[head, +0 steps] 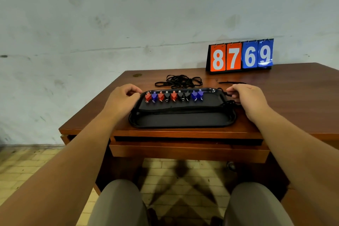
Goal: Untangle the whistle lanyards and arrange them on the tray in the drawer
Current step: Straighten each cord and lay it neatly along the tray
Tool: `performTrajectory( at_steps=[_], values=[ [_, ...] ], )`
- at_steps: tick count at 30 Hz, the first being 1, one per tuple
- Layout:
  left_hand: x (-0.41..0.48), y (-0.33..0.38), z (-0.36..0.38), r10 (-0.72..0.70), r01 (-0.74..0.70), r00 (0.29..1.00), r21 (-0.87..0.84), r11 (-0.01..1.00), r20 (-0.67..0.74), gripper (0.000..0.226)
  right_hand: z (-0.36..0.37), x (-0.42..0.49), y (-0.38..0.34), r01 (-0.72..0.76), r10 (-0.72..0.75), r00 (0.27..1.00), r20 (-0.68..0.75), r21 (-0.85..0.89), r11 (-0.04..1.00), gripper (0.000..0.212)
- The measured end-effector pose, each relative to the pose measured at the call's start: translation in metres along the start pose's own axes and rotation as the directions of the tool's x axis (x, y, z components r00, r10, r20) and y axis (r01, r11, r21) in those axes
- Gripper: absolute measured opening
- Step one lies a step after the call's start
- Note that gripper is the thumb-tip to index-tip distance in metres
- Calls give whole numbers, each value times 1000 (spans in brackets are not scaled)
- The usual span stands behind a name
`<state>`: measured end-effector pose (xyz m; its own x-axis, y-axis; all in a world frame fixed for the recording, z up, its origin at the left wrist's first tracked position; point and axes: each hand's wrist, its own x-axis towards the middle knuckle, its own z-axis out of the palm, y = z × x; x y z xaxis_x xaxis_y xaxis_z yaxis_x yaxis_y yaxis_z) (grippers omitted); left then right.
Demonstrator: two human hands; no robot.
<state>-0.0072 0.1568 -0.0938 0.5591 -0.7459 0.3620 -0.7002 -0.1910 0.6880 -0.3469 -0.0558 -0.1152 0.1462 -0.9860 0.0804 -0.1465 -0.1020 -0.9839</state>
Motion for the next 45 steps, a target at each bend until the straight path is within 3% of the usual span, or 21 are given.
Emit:
performTrajectory(
  at_steps=[11, 21, 30, 33, 38, 42, 45],
  values=[
    [23, 81, 49, 156, -161, 963, 5, 987, 220, 21, -40, 26, -20, -133, 132, 991, -17, -121, 984, 22],
    [56, 149, 122, 284, -335, 845, 34, 942, 452, 20, -54, 49, -16, 71, -59, 997, 46, -339, 938, 27],
    [109, 176, 186, 266, -379, 793, 103, 920, 548, 19, -45, 112, -1, 20, -56, 996, -69, -447, 894, 24],
    [133, 180, 209, 264, -385, 804, 129, 914, 533, 19, -37, 128, 9, -25, -14, 997, -79, -480, 877, 42],
    [170, 185, 264, 284, -519, 756, 276, 809, 590, 33, -31, 150, 20, -99, 80, 995, -61, -697, 710, 74],
    [190, 190, 300, 219, -556, 738, 392, 733, 638, 51, -35, 156, 22, -59, 70, 997, -16, -737, 674, 65],
    [195, 191, 313, 225, -538, 765, 407, 738, 604, 33, -36, 157, 24, -29, 50, 999, 6, -739, 674, 47]
  ],
)
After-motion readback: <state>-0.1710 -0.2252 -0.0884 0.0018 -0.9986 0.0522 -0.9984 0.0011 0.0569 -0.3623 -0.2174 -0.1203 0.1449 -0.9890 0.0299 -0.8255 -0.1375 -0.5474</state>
